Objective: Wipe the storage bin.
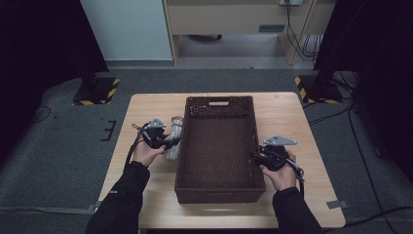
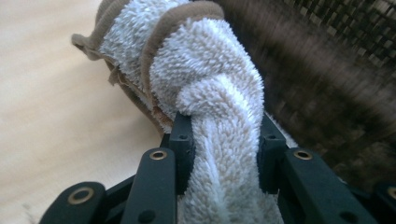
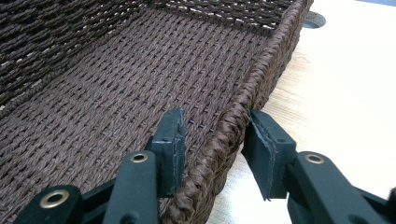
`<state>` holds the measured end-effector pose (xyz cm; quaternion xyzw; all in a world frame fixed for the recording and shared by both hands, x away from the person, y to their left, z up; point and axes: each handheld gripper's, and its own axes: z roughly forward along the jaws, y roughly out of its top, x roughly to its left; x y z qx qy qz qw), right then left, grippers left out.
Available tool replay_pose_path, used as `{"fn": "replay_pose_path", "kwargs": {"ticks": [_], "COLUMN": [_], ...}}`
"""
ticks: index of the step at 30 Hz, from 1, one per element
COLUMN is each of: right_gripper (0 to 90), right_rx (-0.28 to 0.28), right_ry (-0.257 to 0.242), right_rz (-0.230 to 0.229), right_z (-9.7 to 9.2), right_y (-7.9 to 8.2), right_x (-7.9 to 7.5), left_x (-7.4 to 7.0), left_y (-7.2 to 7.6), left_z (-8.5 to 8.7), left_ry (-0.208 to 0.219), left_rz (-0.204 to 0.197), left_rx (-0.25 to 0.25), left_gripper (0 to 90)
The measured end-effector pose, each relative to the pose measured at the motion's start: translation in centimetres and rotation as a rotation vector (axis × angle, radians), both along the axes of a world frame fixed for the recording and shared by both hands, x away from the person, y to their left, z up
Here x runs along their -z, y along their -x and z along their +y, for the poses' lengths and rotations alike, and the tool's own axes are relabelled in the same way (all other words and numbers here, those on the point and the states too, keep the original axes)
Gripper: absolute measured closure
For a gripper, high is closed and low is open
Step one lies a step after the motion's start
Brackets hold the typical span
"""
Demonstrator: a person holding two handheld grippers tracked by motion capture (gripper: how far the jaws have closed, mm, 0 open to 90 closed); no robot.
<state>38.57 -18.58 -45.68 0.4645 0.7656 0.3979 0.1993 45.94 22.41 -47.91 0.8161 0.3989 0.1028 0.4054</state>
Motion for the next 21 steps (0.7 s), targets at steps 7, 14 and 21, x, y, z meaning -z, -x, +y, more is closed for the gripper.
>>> {"fn": "replay_pose_path", "kwargs": {"ticks": [7,14,21], "right_gripper": [58.5,58.5,58.6], "right_rx": [0.001,0.002,0.004], "right_ry": [-0.001,-0.001,-0.003], "right_rz": [0.000,0.001,-0.001], "right_z": [0.0,0.0,0.0], "right_y": [0.0,0.0,0.0], "right_x": [0.0,0.0,0.0], "left_x": [1.2,-3.4,-3.4], "left_y": [-0.1,1.2,2.2], "left_z": [-0.2,1.1,0.7], "left_ry": [-0.032,0.085,0.043], "left_rz": [0.030,-0.061,-0.063], "left_rx": [-0.008,0.035,0.059], "left_gripper": [65.9,65.9,65.6]}}
